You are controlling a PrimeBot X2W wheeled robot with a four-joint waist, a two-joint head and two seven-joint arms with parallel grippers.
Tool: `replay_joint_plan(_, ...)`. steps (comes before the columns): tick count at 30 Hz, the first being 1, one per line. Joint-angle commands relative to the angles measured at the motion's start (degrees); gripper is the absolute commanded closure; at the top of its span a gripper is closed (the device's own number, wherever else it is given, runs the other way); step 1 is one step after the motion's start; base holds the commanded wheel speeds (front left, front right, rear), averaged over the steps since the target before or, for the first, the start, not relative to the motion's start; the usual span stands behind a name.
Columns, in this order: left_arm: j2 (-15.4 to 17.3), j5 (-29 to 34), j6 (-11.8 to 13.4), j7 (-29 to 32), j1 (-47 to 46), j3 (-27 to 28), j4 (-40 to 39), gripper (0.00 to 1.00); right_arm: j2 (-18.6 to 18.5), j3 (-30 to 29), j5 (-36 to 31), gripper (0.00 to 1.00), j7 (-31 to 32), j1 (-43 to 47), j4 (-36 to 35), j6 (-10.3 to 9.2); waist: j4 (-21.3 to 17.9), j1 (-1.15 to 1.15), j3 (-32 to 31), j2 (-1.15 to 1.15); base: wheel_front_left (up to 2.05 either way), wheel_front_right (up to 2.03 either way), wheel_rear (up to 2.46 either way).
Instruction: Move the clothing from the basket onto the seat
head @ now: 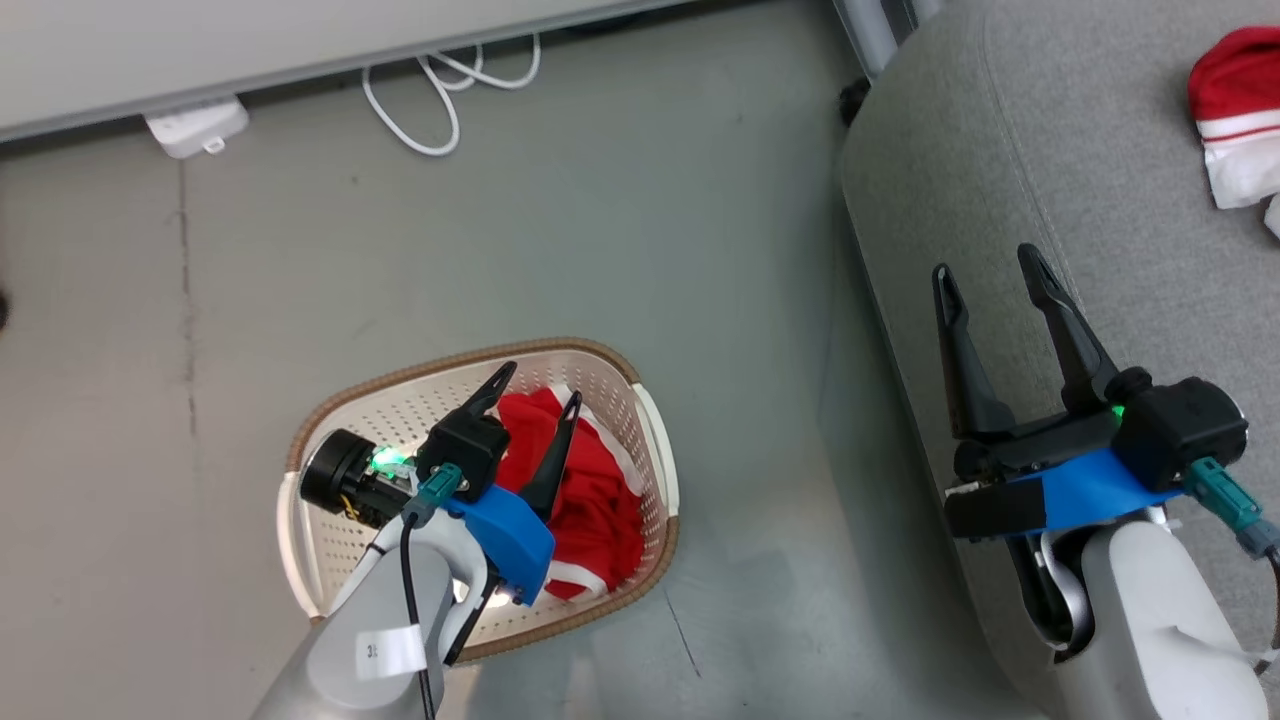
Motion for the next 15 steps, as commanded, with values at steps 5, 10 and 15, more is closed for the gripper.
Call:
replay_joint_plan(5,2.2,-0.9,0.0,-0.3,-6.9,-4.5,6.9,0.0,0.6,0.3,0.0,0.0,0.0,-4.4,-1.4,0.01,-4.5,-0.01,10.4,0.0,0.0,0.0,0.0)
replay_joint_plan(10,2.9,-1.7,0.0,-0.3,-10.7,-6.8,12.2,0.0,0.8,0.7,-0.1,0.0,0.0,-6.6,-2.3,0.01,-5.3,-0.01,14.8,0.0,0.0,0.0,0.0)
replay_joint_plan(15,3.0,-2.2,0.0,-0.3,-13.9,-8.9,16.4,0.0,0.9,0.7,-0.2,0.0,0.0,-9.2,-2.9,0.01,-5.6,-0.01,18.4,0.0,0.0,0.0,0.0)
